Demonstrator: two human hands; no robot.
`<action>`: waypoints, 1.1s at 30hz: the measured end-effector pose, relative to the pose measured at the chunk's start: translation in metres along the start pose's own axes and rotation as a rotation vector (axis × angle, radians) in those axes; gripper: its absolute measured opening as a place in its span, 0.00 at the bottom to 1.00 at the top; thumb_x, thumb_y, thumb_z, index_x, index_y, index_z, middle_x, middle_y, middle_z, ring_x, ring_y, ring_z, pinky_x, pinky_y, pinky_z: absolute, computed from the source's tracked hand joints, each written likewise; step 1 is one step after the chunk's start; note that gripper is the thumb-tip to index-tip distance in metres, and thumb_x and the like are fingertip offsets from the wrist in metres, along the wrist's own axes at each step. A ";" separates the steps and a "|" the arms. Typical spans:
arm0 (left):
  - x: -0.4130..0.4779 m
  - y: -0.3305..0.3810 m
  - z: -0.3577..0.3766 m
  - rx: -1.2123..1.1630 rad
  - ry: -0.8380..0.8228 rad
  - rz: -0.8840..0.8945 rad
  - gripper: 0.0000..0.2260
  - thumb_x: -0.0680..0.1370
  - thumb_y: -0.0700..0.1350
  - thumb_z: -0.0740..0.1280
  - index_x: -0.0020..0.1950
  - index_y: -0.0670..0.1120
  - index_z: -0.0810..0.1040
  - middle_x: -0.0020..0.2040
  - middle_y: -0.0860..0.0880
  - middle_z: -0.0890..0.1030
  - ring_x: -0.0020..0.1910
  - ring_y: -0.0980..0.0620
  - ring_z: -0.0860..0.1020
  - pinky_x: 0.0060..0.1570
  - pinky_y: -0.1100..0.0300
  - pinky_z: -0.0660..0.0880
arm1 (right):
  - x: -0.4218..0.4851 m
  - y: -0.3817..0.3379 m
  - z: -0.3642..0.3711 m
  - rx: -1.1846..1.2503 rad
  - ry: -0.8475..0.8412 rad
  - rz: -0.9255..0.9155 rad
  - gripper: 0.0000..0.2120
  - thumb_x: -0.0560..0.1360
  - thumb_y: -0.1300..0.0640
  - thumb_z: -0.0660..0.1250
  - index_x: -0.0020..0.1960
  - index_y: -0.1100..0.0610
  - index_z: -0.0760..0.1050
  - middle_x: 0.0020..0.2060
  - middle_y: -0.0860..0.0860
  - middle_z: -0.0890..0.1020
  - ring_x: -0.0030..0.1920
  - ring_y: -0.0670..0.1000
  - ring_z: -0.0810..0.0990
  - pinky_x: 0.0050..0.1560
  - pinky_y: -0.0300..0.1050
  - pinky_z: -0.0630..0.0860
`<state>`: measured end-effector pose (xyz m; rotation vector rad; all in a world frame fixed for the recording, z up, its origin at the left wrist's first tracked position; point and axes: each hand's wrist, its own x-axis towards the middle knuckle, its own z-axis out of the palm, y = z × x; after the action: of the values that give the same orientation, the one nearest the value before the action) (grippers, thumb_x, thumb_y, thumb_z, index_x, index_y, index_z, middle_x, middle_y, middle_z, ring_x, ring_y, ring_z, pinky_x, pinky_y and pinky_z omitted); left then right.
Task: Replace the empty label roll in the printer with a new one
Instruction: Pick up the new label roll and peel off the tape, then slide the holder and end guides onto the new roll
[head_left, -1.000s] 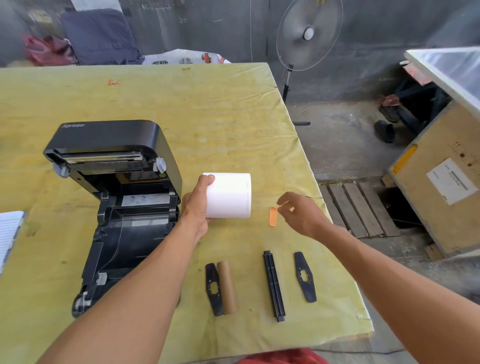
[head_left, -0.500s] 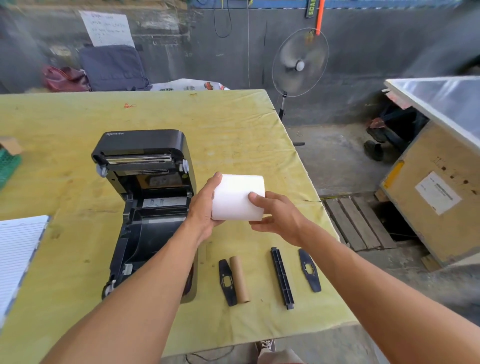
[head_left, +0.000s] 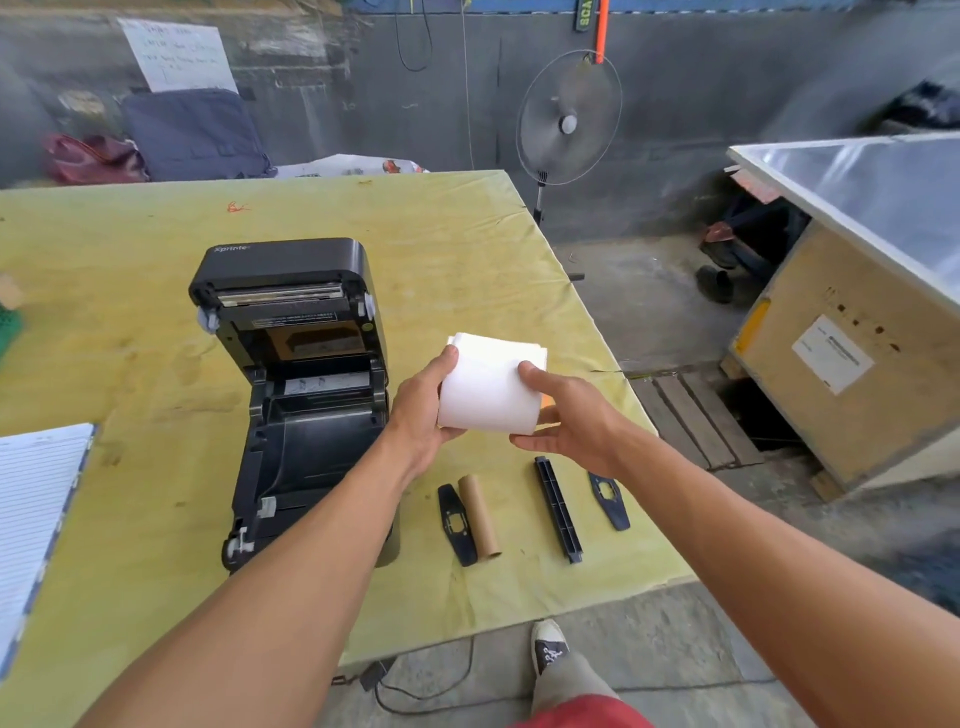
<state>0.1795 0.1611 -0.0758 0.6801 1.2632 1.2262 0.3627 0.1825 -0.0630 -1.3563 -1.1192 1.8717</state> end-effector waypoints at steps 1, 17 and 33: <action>0.000 -0.001 0.001 0.015 0.002 0.004 0.14 0.77 0.58 0.65 0.53 0.51 0.82 0.42 0.52 0.85 0.48 0.47 0.82 0.47 0.51 0.77 | 0.001 -0.001 -0.001 -0.004 0.014 0.003 0.15 0.77 0.41 0.68 0.55 0.52 0.79 0.54 0.56 0.81 0.48 0.57 0.82 0.44 0.50 0.85; 0.056 -0.008 0.023 -0.171 0.352 -0.043 0.16 0.71 0.61 0.69 0.48 0.50 0.78 0.43 0.49 0.82 0.37 0.50 0.82 0.35 0.59 0.74 | 0.039 0.020 -0.051 -0.759 0.184 0.053 0.21 0.80 0.43 0.63 0.64 0.58 0.70 0.54 0.60 0.82 0.44 0.57 0.85 0.50 0.57 0.83; 0.080 0.009 0.027 -0.198 0.427 -0.088 0.21 0.68 0.61 0.71 0.54 0.50 0.78 0.48 0.48 0.83 0.43 0.46 0.82 0.41 0.55 0.77 | 0.084 0.019 -0.054 -0.778 0.138 0.047 0.06 0.71 0.61 0.67 0.46 0.63 0.78 0.38 0.61 0.82 0.37 0.59 0.80 0.42 0.52 0.79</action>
<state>0.1911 0.2443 -0.0872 0.2200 1.4747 1.4477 0.3872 0.2585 -0.1262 -1.8867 -1.8528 1.3717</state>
